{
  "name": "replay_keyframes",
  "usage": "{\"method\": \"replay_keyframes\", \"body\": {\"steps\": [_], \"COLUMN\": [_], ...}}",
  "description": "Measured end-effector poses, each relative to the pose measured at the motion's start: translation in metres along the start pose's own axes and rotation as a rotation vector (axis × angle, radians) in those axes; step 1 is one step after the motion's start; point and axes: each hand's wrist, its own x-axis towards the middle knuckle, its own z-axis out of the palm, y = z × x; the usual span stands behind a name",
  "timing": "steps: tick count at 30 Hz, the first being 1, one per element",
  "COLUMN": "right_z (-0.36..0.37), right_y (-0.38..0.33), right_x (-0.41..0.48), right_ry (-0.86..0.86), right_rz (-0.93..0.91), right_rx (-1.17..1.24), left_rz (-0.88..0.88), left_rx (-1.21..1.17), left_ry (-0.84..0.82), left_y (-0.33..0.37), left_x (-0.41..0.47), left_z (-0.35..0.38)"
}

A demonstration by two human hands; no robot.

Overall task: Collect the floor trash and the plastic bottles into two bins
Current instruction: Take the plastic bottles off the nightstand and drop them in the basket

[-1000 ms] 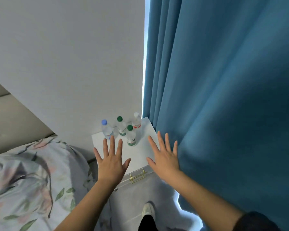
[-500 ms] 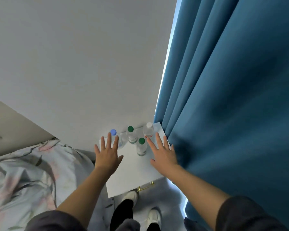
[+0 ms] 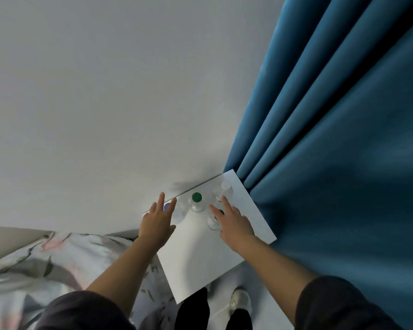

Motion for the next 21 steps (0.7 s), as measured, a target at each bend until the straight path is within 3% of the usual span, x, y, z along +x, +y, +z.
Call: {"method": "replay_keyframes", "body": {"steps": [7,14,21], "right_z": [0.021,0.031,0.016], "right_y": [-0.004,-0.005,0.005], "right_x": [0.016,0.017,-0.022], "right_ry": [0.018,0.051,0.109], "right_rz": [0.05,0.077,0.133], "right_rx": [0.084,0.107,0.179], "left_rz": [0.072,0.094,0.239], "left_rx": [-0.079,-0.176,-0.087], "left_ry": [-0.073,-0.022,-0.014], "left_y": [-0.008,-0.007,0.025], "left_x": [0.02,0.023,0.004], "left_z": [0.013,0.029,-0.001]}}
